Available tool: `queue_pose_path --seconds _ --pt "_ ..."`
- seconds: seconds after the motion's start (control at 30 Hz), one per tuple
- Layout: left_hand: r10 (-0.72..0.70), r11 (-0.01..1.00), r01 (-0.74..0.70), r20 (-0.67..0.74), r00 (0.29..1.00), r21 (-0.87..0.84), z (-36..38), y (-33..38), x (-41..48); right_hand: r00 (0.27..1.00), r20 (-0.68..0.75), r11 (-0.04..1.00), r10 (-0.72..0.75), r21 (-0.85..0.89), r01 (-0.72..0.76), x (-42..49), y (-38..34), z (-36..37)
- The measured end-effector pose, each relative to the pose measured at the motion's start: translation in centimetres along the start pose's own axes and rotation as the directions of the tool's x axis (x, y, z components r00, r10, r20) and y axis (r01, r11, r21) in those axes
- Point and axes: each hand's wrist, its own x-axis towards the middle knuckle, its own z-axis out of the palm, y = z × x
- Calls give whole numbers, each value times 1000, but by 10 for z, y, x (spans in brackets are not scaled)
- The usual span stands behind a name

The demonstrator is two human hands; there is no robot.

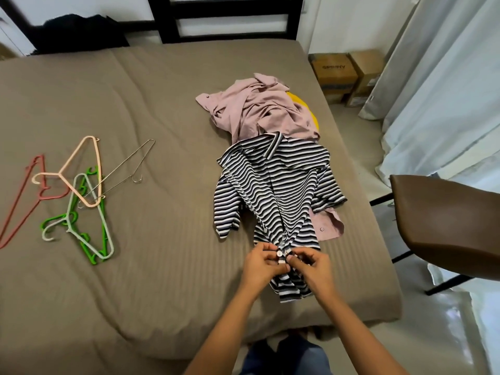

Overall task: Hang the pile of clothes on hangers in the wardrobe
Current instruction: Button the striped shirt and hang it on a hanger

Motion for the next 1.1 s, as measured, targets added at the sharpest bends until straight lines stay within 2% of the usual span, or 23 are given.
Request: queue_pose_path --seconds 0.1,0.2,0.27,0.37,0.77,0.93,1.0,1.1 --pt "26 993 -21 40 999 -119 0 1 -4 1000 -3 1000 5 12 -5 0 0 0" --pt "-12 970 8 -14 1000 -243 2 3 -8 1000 2 999 26 42 -26 -2 -1 0" --pt "-54 962 40 -45 998 -271 2 4 -9 999 0 996 43 73 -43 -4 -3 2" --pt "-77 961 68 -21 997 -267 0 5 -10 998 -4 991 58 120 -57 -5 -2 2" --pt "28 992 -34 -55 998 -118 -1 9 -12 997 -8 997 73 26 -73 -12 -4 1" --pt "91 989 -77 -110 990 126 -2 8 -6 997 71 990 2 -143 8 -16 -9 -1" --pt "124 975 -98 -125 984 197 0 9 -6 1000 28 980 12 -200 -6 -16 -10 2" --pt "138 966 -98 -157 978 240 4 12 -9 992 -121 970 38 -235 -66 -19 -10 13"
